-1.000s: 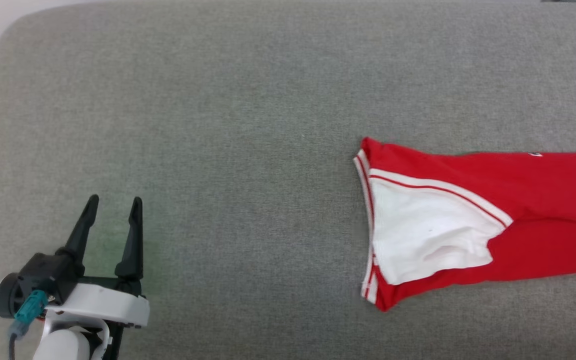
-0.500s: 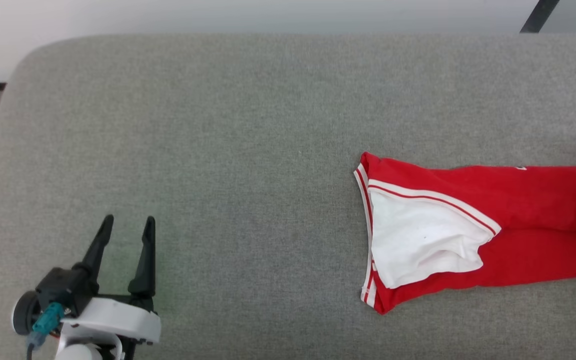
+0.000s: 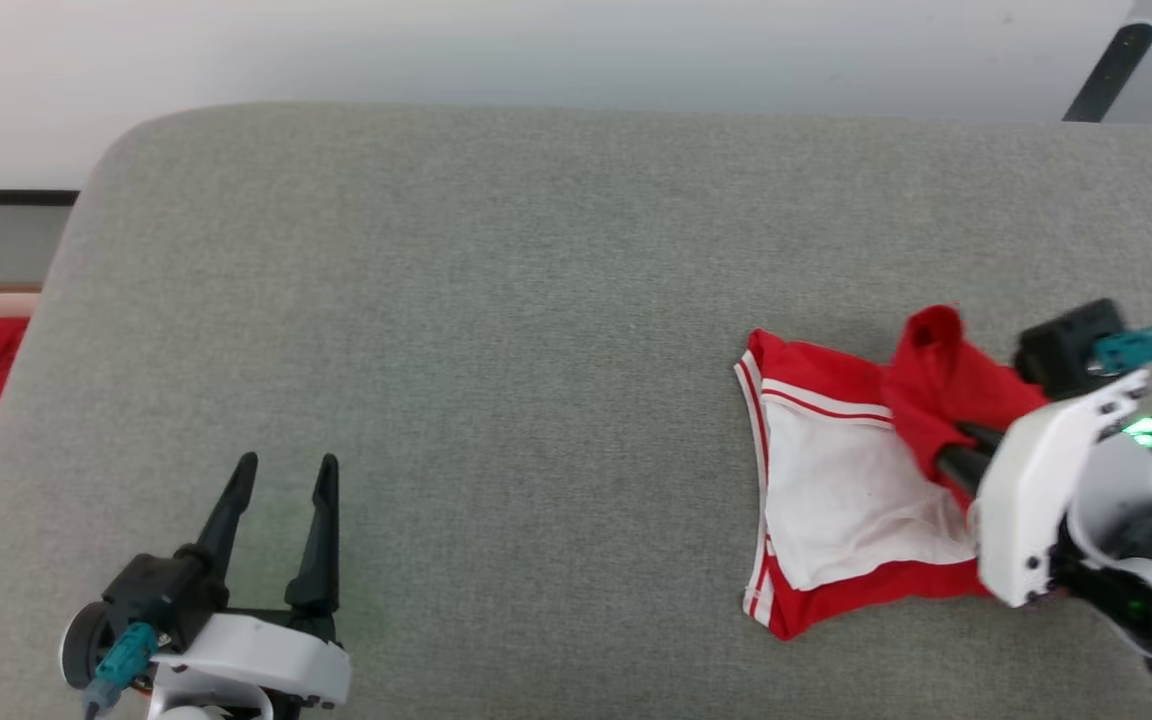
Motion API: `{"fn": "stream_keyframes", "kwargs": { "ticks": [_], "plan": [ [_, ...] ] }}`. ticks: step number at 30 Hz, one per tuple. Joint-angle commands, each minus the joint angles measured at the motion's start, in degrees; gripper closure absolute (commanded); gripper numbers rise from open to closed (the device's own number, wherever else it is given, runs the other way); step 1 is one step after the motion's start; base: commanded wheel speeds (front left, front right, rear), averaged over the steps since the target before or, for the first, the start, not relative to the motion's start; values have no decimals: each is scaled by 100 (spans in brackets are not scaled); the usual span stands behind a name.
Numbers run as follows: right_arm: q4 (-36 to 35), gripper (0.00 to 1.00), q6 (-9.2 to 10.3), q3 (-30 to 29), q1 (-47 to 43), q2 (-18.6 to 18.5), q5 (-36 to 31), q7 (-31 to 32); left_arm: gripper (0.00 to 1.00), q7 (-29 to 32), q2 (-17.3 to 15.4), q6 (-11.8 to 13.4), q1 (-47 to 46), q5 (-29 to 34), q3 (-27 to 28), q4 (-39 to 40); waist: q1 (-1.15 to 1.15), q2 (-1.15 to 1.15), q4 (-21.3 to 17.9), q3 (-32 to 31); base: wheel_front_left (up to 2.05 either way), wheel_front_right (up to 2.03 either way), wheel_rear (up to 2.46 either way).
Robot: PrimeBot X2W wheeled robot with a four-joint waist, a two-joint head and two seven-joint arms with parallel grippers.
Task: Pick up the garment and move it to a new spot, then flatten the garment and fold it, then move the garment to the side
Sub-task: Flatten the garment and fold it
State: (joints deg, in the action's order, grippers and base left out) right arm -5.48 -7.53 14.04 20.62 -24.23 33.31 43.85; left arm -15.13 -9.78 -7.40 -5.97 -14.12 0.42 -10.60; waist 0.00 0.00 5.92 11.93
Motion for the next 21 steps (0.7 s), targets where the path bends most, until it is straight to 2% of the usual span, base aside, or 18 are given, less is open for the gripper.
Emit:
{"fn": "stream_keyframes", "kwargs": {
  "ticks": [1, 12, 13, 14, 15, 16, 17, 21],
  "plan": [
    [105, 100, 9, 206, 106, 32, -6, -44, 0, 3, 15, -15, -37, -36, -14, 1, 0, 0, 89, -20, 0, 0, 0],
    [1141, 100, 8, 993, 412, 250, 87, -515, 0, 3, 78, -15, -126, -101, -114, -38, 0, 0, 327, 47, 0, 0, 0],
    [1217, 95, 9, 1021, 441, 253, 89, -573, 0, 3, 83, -15, -137, -107, -115, -42, 0, 0, 336, 49, 0, 0, 0],
    [1289, 80, 9, 1054, 465, 254, 95, -630, 0, 3, 83, -15, -144, -112, -108, -44, 0, 0, 340, 50, 0, 0, 0],
    [1352, 60, 8, 1081, 474, 261, 104, -681, 0, 3, 78, -15, -143, -117, -99, -49, 0, 0, 338, 47, 0, 0, 0],
    [1405, 39, 9, 1097, 473, 283, 144, -733, 0, 3, 69, -15, -137, -121, -86, -52, 0, 0, 332, 43, 0, 0, 0],
    [1441, 0, 8, 1122, 485, 307, 182, -794, 0, 3, 59, -15, -129, -131, -69, -55, 0, 0, 320, 39, 0, 0, 0],
    [1501, 0, 9, 1183, 577, 296, 354, -955, 0, 3, 76, -15, -59, -211, 86, -26, 0, 0, 207, -28, 0, 0, 0]
  ]
}}
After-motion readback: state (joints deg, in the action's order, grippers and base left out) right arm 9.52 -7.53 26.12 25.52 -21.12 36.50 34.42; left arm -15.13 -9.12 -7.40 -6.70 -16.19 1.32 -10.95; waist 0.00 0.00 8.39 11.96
